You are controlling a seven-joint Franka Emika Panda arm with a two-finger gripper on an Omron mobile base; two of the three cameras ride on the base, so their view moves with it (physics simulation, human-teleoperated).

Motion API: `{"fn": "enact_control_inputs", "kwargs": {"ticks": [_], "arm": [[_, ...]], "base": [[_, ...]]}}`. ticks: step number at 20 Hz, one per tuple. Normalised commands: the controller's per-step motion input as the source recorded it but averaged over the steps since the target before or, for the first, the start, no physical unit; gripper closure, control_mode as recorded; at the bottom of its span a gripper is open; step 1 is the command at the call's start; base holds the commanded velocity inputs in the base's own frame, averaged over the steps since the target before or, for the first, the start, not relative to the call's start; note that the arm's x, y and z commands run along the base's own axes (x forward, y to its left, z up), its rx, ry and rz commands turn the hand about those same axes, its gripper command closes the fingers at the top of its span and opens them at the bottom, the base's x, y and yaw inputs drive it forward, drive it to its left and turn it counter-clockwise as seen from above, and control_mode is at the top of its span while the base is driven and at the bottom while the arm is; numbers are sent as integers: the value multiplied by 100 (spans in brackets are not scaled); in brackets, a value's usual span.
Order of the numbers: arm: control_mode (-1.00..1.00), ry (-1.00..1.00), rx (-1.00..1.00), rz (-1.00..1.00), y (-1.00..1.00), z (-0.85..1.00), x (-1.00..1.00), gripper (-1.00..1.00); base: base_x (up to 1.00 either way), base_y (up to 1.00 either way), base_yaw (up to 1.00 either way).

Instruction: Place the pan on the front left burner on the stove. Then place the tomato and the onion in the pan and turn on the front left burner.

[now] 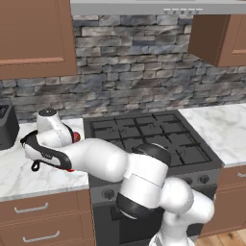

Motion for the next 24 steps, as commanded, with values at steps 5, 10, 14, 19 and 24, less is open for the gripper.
{"fn": "enact_control_inputs", "kwargs": {"ticks": [5, 10, 14, 19, 24], "arm": [[-100, 0, 0, 0, 20, -7, 21, -100], [-100, 0, 0, 0, 18, -19, 13, -100], [-100, 0, 0, 0, 13, -20, 10, -100], [-100, 0, 0, 0, 11, -20, 13, -100], [-100, 0, 0, 0, 11, -21, 17, -100]], "base": [[0, 0, 0], [0, 0, 0], [0, 0, 0], [0, 0, 0], [0, 0, 0]]}}
